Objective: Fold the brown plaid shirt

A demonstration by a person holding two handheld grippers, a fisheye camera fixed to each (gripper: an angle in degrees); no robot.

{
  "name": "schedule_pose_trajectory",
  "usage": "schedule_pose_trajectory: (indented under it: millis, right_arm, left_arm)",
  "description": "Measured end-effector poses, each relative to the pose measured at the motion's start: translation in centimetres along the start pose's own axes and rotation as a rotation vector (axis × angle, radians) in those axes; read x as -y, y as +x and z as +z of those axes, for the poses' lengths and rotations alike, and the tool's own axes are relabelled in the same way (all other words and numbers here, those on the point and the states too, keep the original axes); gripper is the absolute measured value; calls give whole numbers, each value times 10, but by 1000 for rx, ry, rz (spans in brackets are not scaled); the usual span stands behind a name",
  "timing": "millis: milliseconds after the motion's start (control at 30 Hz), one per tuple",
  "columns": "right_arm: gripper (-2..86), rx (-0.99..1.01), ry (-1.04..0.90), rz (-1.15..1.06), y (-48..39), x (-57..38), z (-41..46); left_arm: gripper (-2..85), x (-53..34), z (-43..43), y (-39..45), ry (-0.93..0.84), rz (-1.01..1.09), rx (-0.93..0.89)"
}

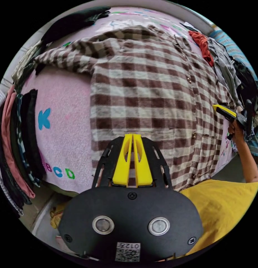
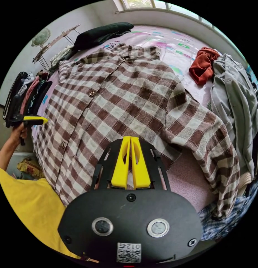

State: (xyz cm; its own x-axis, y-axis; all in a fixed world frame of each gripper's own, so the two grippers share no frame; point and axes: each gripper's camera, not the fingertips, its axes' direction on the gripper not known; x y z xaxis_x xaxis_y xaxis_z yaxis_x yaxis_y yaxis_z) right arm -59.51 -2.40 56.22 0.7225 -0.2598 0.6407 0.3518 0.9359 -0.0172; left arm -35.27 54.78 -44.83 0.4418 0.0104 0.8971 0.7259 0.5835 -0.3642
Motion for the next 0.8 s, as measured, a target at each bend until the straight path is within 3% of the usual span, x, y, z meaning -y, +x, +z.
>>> schedule_pose_trajectory:
  millis: [167,400,567,800]
  right_arm:
    - [1,-19,-33,36,-12,-10,-3]
    - [1,79,-114,-41,-87,-91,10]
    - [8,242,-119,28,-141,-143,30]
    - [37,331,-167,144,-166,-164,74]
  left_arm:
    - [5,-24,-17,-27,33,2,-81]
    - [8,-89,-42,-1,-56,306,-37]
    - [15,-127,-55,-31,-30,274,-128]
    - [54,-148,-70,-64,-42,294,-67]
